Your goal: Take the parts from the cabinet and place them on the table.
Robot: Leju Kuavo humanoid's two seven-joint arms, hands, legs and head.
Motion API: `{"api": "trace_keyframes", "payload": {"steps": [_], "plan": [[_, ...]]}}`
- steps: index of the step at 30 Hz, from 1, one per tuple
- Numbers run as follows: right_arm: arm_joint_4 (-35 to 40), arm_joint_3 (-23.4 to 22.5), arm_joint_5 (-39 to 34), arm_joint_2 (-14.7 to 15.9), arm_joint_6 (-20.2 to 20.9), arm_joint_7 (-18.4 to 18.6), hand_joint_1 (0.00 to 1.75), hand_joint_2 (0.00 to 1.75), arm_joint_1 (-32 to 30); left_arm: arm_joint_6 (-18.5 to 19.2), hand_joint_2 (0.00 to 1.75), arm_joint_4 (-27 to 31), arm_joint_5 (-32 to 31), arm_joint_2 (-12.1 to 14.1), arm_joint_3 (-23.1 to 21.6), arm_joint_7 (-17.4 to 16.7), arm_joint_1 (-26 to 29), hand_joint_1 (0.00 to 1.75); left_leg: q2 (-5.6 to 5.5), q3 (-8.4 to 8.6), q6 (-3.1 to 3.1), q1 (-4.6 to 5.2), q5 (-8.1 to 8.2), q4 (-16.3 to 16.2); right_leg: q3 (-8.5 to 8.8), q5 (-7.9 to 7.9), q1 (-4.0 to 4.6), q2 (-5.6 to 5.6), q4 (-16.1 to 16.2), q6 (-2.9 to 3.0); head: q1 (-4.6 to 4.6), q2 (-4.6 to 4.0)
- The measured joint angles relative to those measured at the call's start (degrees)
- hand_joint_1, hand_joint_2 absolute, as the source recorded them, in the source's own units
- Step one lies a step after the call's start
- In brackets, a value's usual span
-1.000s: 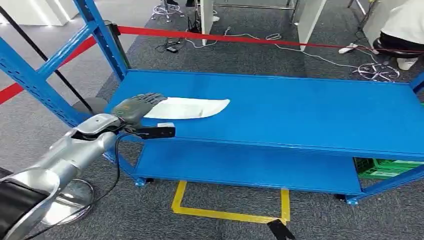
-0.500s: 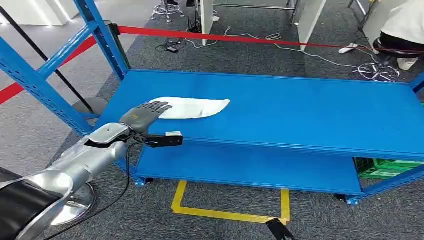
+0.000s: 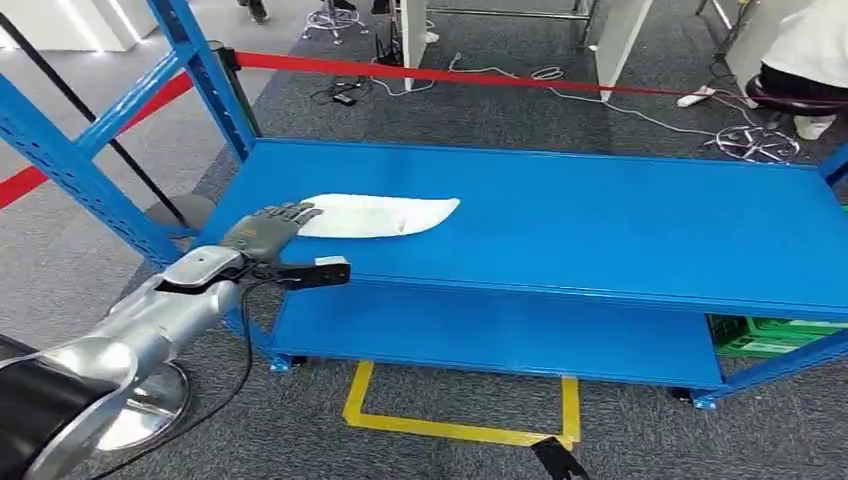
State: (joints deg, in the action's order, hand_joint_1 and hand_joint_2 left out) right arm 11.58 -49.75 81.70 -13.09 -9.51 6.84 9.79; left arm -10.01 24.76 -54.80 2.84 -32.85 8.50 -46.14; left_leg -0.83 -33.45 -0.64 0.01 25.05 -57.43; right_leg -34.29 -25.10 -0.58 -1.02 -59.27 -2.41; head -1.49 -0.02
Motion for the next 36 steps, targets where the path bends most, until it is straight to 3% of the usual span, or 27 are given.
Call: {"api": "trace_keyframes", "payload": {"steps": [1, 3, 5, 36], "plan": [[0.0, 0.0, 0.0, 0.0, 0.0, 0.0, 0.0, 1.75, 0.0, 0.0, 1.75, -0.1, 0.0, 0.0, 0.0, 0.0, 0.0, 1.57, 0.0, 0.0, 0.0, 0.0, 0.0, 0.0, 0.0, 0.0, 0.0, 0.01, 0.0, 0.0, 0.02, 0.0], [0.0, 0.0, 0.0, 0.0, 0.0, 0.0, 0.0, 1.75, 0.0, 0.0, 1.75, -0.4, -0.1, 0.2, 0.0, -0.1, -0.1, 1.57, 0.0, 0.0, 0.0, 0.0, 0.0, 0.0, 0.0, 0.0, 0.0, 0.01, 0.0, 0.0, 0.02, 0.0], [0.0, 0.0, 0.0, 0.0, 0.0, 0.0, 0.0, 1.75, 0.0, -0.2, 1.75, -0.7, -0.5, 0.3, 0.2, -0.2, -0.1, 1.75, 0.0, -0.01, 0.01, 0.0, -0.01, 0.0, 0.01, 0.01, 0.0, 0.0, 0.0, -0.01, 0.0, 0.0], [0.0, 0.0, 0.0, 0.0, 0.4, -1.2, 0.0, 1.75, 0.0, 0.1, 1.75, -2.1, -3.7, 0.7, 2.9, 2.7, -2.1, 1.75, 0.0, 0.01, 0.01, 0.0, -0.07, 0.0, 0.0, 0.1, 0.0, -0.01, 0.0, 0.01, 0.02, 0.0]]}}
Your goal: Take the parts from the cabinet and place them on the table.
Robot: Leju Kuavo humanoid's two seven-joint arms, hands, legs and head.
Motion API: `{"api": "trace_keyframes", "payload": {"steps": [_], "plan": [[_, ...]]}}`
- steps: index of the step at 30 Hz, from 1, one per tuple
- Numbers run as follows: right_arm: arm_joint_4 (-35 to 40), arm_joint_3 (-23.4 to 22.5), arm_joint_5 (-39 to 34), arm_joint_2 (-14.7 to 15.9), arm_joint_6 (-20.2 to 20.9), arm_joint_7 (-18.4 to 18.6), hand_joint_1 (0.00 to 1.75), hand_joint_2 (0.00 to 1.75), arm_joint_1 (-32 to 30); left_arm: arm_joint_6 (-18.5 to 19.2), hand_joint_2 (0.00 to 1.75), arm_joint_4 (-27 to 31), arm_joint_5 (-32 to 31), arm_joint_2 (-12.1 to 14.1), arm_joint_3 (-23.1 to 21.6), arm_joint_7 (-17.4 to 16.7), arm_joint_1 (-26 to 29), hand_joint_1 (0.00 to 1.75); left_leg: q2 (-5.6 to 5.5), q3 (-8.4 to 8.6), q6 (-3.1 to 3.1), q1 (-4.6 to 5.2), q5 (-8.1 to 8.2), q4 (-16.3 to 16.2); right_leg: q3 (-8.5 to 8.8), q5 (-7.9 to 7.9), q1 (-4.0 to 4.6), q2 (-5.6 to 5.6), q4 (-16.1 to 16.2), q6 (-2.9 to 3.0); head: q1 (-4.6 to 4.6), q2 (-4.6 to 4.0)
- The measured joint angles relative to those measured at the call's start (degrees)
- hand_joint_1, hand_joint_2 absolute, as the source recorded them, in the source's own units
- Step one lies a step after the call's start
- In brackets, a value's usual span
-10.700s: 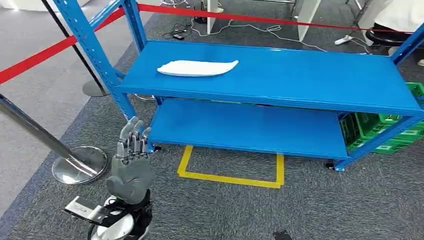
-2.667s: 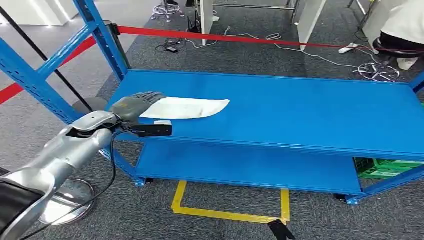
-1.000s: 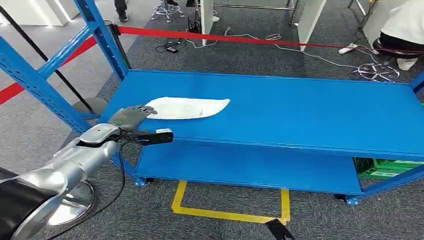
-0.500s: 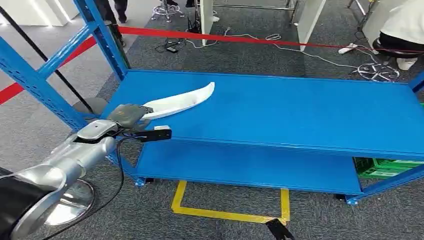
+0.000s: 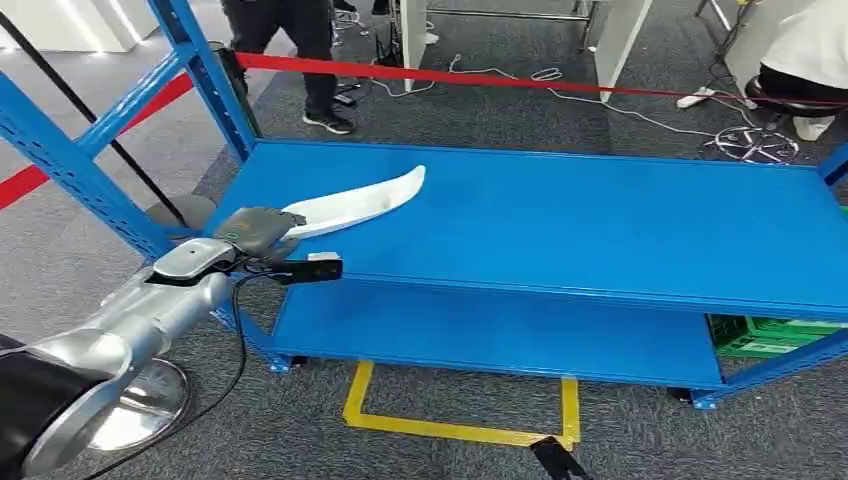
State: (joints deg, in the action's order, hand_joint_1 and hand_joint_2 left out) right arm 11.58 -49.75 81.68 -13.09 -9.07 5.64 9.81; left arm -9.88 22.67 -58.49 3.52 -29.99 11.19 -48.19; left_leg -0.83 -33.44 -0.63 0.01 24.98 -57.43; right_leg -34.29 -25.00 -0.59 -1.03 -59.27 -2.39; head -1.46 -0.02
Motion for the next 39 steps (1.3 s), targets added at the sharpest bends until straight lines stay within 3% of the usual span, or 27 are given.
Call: {"api": "trace_keyframes", "payload": {"steps": [30, 39], "plan": [[0.0, 0.0, -0.3, 0.0, 0.0, -0.3, 0.0, 1.75, 0.0, -0.2, 1.75, -0.2, -1.0, -0.1, 0.7, 0.0, 0.0, 1.75, 0.0, 0.0, -0.02, 0.0, -0.02, 0.0, 0.0, 0.02, 0.0, 0.0, 0.0, 0.02, -0.02, 0.0], [0.0, 0.0, -0.5, 0.0, -0.3, -0.3, 0.0, 1.75, -0.2, -6.2, 1.75, 0.0, 4.1, -2.0, 5.6, 3.9, 1.0, 1.75, 0.0, -0.03, -0.02, 0.0, -0.02, 0.0, -0.05, 0.03, 0.0, 0.01, 0.0, 0.04, -0.04, 0.0]]}}
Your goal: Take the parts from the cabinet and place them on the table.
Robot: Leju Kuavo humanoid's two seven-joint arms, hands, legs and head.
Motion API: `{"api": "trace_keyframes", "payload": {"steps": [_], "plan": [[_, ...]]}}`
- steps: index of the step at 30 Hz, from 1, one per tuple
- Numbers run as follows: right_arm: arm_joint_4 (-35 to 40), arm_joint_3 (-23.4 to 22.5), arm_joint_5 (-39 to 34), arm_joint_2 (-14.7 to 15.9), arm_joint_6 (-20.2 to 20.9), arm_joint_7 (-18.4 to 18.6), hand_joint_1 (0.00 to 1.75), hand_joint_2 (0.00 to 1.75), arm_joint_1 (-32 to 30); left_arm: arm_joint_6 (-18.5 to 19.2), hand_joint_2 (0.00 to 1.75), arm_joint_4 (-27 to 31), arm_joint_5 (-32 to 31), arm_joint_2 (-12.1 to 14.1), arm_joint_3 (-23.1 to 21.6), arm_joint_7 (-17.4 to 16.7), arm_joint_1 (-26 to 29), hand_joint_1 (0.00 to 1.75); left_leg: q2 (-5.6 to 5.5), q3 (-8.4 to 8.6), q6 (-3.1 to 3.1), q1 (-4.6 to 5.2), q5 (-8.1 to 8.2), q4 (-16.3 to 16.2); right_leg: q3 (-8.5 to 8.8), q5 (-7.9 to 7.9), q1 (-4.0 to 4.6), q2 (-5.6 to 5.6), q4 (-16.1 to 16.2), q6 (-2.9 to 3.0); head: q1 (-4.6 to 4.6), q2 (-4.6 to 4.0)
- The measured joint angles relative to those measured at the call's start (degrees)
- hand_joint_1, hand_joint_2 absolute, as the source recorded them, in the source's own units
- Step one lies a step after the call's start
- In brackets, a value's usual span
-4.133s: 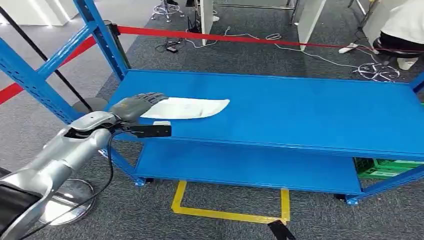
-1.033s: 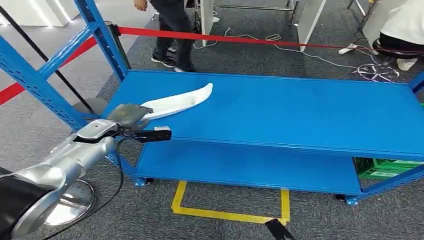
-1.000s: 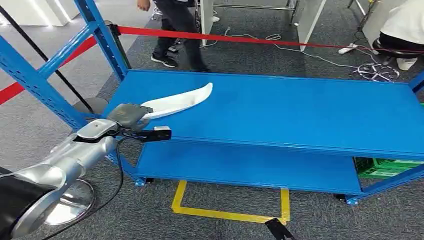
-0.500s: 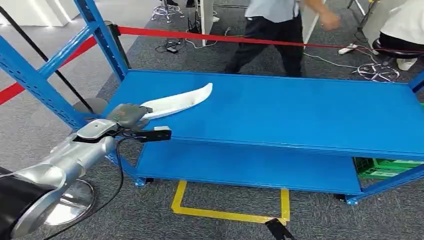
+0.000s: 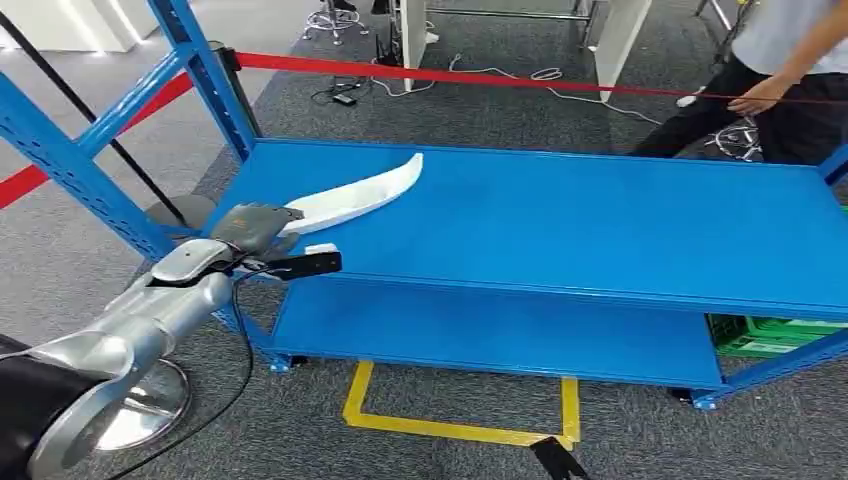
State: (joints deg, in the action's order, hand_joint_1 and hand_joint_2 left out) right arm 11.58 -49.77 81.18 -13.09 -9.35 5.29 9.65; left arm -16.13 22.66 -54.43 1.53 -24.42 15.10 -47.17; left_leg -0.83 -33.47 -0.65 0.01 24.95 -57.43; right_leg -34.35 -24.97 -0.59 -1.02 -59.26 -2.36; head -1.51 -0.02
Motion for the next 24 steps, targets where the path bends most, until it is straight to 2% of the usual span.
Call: {"api": "trace_keyframes", "payload": {"steps": [4, 6, 8, 11, 13, 18, 24], "plan": [[0.0, 0.0, -0.4, 0.0, -0.5, -0.2, 0.0, 1.75, -0.1, -0.4, 1.75, 2.1, 9.2, -2.7, 5.0, 5.7, 1.3, 1.75, -0.02, -0.06, 0.0, 0.01, 0.0, 0.0, -0.02, 0.0, -0.01, 0.04, 0.0, 0.0, 0.02, 0.0], [0.0, 0.0, -0.4, 0.0, -0.5, -0.3, 0.0, 1.75, -0.1, 1.5, 1.75, 4.5, 14.8, -4.3, 7.6, 8.4, 2.0, 1.75, -0.02, -0.06, 0.0, 0.02, 0.0, 0.0, -0.02, 0.01, -0.02, 0.0, 0.0, -0.01, 0.04, 0.0], [0.0, 0.0, -0.4, 0.0, -0.7, -0.4, 0.0, 1.75, -0.2, 3.7, 1.75, 7.9, 20.2, -5.7, 9.6, 9.5, 3.1, 1.75, -0.01, -0.06, 0.01, 0.03, 0.01, 0.0, -0.02, 0.02, -0.03, -0.01, 0.0, -0.02, 0.04, 0.0], [0.0, 0.0, -0.4, 0.0, -0.9, -0.5, 0.0, 1.75, -0.3, 5.2, 1.75, 12.8, 26.0, -7.3, 11.5, 9.4, 4.6, 1.75, -0.01, -0.09, 0.01, 0.02, 0.01, 0.0, -0.06, 0.02, -0.06, -0.01, 0.0, -0.02, 0.04, 0.0], [0.0, 0.0, -0.4, 0.0, -1.0, -0.5, 0.0, 1.75, -0.4, 5.5, 1.75, 15.2, 27.0, -7.9, 12.3, 9.2, 5.3, 1.75, -0.01, -0.1, 0.01, 0.02, 0.0, 0.0, -0.07, 0.02, -0.06, 0.01, 0.0, -0.02, 0.02, 0.0], [0.0, 0.0, -0.4, 0.0, -1.3, -0.5, 0.0, 1.75, -0.5, 5.4, 1.75, 19.2, 29.9, -9.1, 13.2, 8.0, 6.5, 1.75, -0.01, -0.12, 0.02, 0.0, -0.02, 0.0, -0.09, 0.02, -0.03, 0.01, 0.0, -0.02, 0.02, 0.0], [0.0, -0.1, -0.8, 0.0, -2.0, -0.5, 0.0, 1.75, -0.7, 6.7, 1.75, 23.6, 37.6, -11.3, 13.4, 5.8, 8.2, 1.75, -0.02, -0.17, 0.02, 0.02, -0.03, 0.0, -0.1, 0.03, -0.04, 0.02, 0.0, -0.03, 0.04, 0.0]]}}
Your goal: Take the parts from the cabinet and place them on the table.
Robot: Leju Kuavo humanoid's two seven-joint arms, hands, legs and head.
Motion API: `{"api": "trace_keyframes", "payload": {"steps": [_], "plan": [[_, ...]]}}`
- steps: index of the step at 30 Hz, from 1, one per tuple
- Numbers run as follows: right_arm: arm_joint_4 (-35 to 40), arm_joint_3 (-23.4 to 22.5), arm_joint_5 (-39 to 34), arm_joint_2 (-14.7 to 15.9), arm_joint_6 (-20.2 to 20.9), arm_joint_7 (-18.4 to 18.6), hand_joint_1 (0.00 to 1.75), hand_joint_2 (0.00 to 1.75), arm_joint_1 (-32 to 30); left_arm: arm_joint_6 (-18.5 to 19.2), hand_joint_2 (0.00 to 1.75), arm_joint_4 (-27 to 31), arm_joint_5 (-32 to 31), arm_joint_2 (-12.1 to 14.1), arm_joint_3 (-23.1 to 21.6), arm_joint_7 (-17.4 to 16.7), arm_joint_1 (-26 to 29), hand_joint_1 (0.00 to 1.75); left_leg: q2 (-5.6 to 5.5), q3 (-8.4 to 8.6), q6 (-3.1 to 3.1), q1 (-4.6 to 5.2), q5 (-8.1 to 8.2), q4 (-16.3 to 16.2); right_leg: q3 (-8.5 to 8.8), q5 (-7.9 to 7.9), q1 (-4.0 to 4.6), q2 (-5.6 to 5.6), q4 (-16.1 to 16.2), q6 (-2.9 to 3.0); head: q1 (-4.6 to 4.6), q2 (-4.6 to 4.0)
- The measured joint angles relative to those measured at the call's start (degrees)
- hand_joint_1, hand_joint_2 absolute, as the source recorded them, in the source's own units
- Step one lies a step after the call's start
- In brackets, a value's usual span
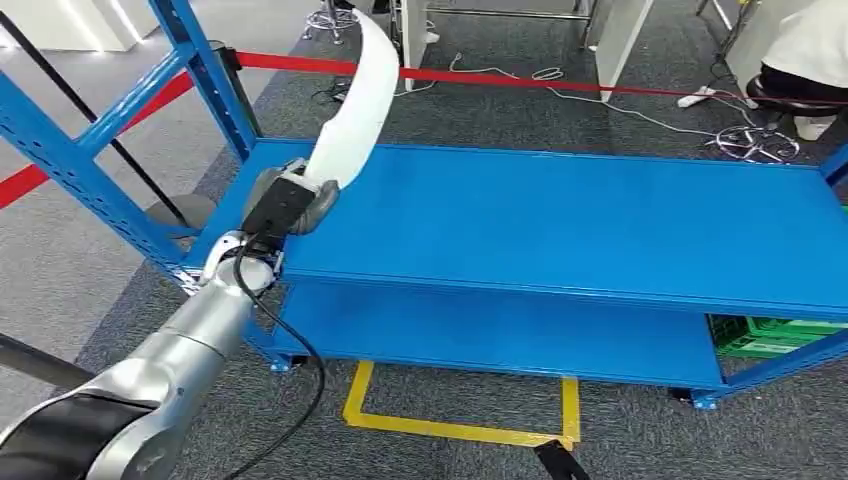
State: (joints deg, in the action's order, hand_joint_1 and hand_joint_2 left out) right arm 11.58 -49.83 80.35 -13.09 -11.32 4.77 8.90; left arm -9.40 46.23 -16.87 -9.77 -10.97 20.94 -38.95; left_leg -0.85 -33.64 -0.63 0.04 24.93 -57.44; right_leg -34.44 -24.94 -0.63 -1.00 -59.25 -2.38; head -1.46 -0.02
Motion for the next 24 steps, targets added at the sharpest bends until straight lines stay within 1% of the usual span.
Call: {"api": "trace_keyframes", "payload": {"steps": [5, 8, 10, 12, 15, 19, 21, 24], "plan": [[0.0, 0.0, -0.2, 0.0, -0.1, 0.0, 0.0, 1.75, -0.1, 0.1, 1.75, 1.8, 0.8, -0.9, 0.0, -0.4, 0.7, 1.75, 0.0, -0.03, 0.0, 0.0, 0.0, 0.0, -0.04, 0.02, -0.01, 0.0, 0.0, -0.02, -0.02, 0.0], [0.0, -0.1, -0.6, 0.0, -0.4, 0.0, 0.0, 1.75, -0.2, -1.5, 1.75, 3.5, 3.2, -1.5, 0.0, -0.3, 1.5, 1.75, 0.0, -0.03, 0.0, 0.0, 0.0, 0.0, -0.06, 0.02, -0.01, -0.01, 0.0, -0.02, -0.02, 0.0], [0.0, -0.2, -0.9, 0.0, -0.6, -0.1, 0.0, 1.75, -0.5, -2.4, 1.75, 5.8, 4.9, -2.3, -0.1, 0.2, 2.7, 1.75, 0.0, -0.03, 0.0, -0.01, 0.0, 0.0, -0.07, 0.02, -0.01, 0.0, 0.0, -0.02, -0.02, 0.0], [0.0, -0.2, -1.2, 0.0, -0.8, -0.4, 0.0, 1.75, -0.8, -1.9, 1.75, 9.0, 7.2, -2.7, -1.1, 0.7, 4.5, 1.75, 0.0, -0.05, 0.01, 0.0, 0.0, 0.0, -0.07, 0.01, -0.01, 0.0, 0.0, -0.02, -0.02, 0.0], [0.0, -0.5, -1.6, 0.0, -1.1, -0.9, 0.0, 1.75, -1.4, -0.5, 1.75, 15.3, 8.9, -3.1, -4.6, 1.9, 8.1, 1.75, 0.0, -0.11, 0.02, 0.0, 0.02, 0.0, -0.11, 0.01, -0.01, 0.0, 0.0, -0.02, 0.0, 0.0], [0.0, -0.7, -2.0, 0.0, -1.2, -1.8, 0.0, 1.75, -2.0, 1.5, 1.75, 21.7, 8.3, -2.8, -10.7, 4.9, 12.5, 1.75, 0.0, -0.19, 0.05, 0.01, 0.03, 0.0, -0.17, 0.01, -0.02, 0.01, 0.0, -0.02, 0.0, 0.0], [0.0, -0.8, -2.2, 0.0, -1.4, -2.1, 0.0, 1.75, -2.3, 3.9, 1.75, 24.5, 10.4, -2.8, -13.3, 6.5, 14.9, 1.75, 0.0, -0.19, 0.05, 0.02, 0.04, 0.0, -0.18, 0.01, -0.03, 0.01, 0.0, -0.02, 0.0, 0.0], [0.0, -1.0, -2.7, 0.0, -1.6, -2.2, 0.0, 1.75, -2.8, 6.9, 1.75, 27.7, 14.4, -2.9, -16.1, 8.0, 18.8, 1.75, 0.0, -0.19, 0.05, 0.02, 0.04, 0.0, -0.19, 0.01, -0.03, 0.0, 0.1, -0.02, -0.02, 0.0]]}}
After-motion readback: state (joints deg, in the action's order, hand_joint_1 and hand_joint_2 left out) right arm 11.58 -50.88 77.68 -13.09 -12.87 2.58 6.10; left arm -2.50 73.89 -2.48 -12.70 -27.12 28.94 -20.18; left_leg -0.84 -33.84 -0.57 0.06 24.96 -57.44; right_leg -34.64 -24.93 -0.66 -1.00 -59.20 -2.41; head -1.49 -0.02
